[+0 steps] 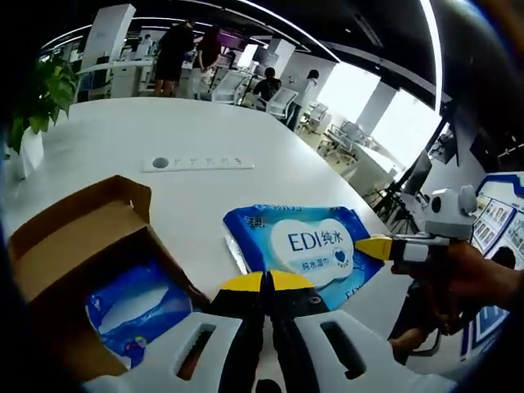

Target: Operate the shoe box by opening the lid, removing the specified soft item, and placing it in the target area until the item is outside and the box remains undamaged.

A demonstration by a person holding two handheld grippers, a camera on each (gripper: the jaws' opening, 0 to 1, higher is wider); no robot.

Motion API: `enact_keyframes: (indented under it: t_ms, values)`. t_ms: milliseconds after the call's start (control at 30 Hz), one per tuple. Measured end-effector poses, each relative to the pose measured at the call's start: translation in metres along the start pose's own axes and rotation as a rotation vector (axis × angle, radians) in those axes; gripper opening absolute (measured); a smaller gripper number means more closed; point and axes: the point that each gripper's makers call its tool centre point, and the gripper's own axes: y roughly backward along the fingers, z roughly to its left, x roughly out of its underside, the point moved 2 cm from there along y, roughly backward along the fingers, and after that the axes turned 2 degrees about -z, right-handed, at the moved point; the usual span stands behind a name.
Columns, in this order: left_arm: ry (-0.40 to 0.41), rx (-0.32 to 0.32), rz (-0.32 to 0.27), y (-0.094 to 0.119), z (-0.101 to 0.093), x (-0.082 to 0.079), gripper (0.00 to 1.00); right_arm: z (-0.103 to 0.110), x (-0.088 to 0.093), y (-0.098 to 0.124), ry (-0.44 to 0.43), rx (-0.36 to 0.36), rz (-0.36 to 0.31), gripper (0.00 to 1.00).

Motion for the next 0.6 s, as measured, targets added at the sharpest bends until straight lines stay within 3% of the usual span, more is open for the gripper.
enact_keyframes:
  t_ms: [600]
  values:
    - [0.007, -0.004, 0.029, -0.037, -0.002, 0.003, 0.0, -0.034, -0.004, -0.017, 0.002, 0.014, 0.041, 0.0]
